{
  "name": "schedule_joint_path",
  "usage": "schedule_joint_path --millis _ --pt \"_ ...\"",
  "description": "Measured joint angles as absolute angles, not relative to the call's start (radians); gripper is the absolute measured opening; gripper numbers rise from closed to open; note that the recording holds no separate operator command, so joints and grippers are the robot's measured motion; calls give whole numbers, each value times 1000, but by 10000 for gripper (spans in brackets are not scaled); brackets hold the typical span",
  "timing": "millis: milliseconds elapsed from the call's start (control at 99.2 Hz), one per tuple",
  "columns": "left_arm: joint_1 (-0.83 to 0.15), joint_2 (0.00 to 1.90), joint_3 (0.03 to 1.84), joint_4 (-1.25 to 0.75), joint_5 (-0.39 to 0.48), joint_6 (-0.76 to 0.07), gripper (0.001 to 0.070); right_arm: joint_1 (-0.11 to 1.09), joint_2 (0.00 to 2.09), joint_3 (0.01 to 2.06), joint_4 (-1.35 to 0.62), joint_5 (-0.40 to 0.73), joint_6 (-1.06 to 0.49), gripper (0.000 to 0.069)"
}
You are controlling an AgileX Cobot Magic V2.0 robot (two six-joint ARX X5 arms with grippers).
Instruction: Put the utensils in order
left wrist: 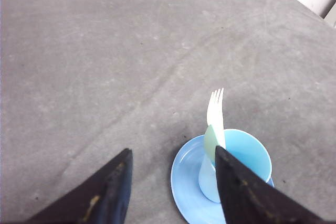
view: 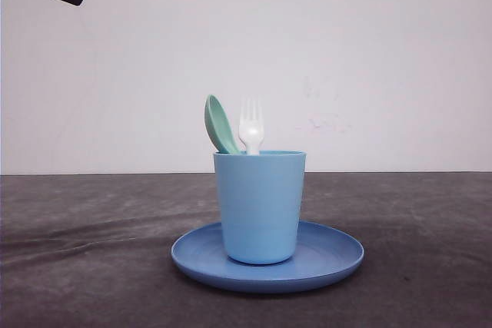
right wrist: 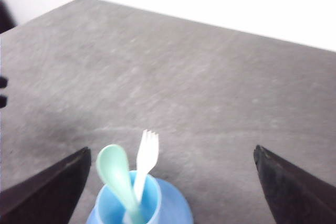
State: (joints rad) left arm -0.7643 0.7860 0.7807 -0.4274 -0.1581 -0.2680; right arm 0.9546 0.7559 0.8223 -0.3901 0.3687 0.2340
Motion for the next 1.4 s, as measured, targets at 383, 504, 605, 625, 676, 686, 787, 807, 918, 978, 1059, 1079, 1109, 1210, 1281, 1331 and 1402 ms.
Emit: schedule_joint_path --millis 383,504,605,625,676,686,787,807,918,978,1059,1079,1109,1210,1281,1331,1402 --pt "-764 786 781 -384 -158 -301 206 955 746 822 -434 397 232 310" --pt "-764 786 781 -384 -158 -305 45 955 746 822 -444 397 228 53" --pt "-764 786 781 -384 -158 -305 27 955 746 822 -450 397 225 13" --pt "-764 786 781 -384 -158 -305 26 955 746 822 -450 397 225 10" --pt "-764 786 781 -384 -158 -305 26 955 746 822 -450 397 225 6" --pt "-764 786 781 -384 -158 -305 26 955 746 822 -450 397 225 5" --pt "-764 786 781 -384 -158 -305 26 955 746 822 -450 397 225 4" --pt "-764 786 781 -384 -158 -305 26 955 746 822 -450 397 225 4" --pt "-764 786 781 -384 -158 -305 26 955 746 822 -450 397 225 4" --pt "-764 786 781 -384 -158 -305 26 955 746 822 -450 397 225 4" --pt "-764 786 781 -384 -158 -305 26 955 746 822 -450 397 225 4" --pt "-764 786 781 -384 -158 -305 26 955 746 822 -450 397 225 4" --pt "-764 786 781 -384 -158 -305 26 955 746 822 -450 397 225 4" --pt "-764 786 781 -384 -158 -305 26 955 746 822 -450 397 225 4" --pt "-764 786 781 -384 -158 -305 26 955 746 822 -450 397 225 4" --pt "-764 786 781 -384 -158 -305 26 955 746 822 -450 397 225 4" --pt "-764 786 781 -384 -158 -304 26 955 746 822 -450 397 225 4"
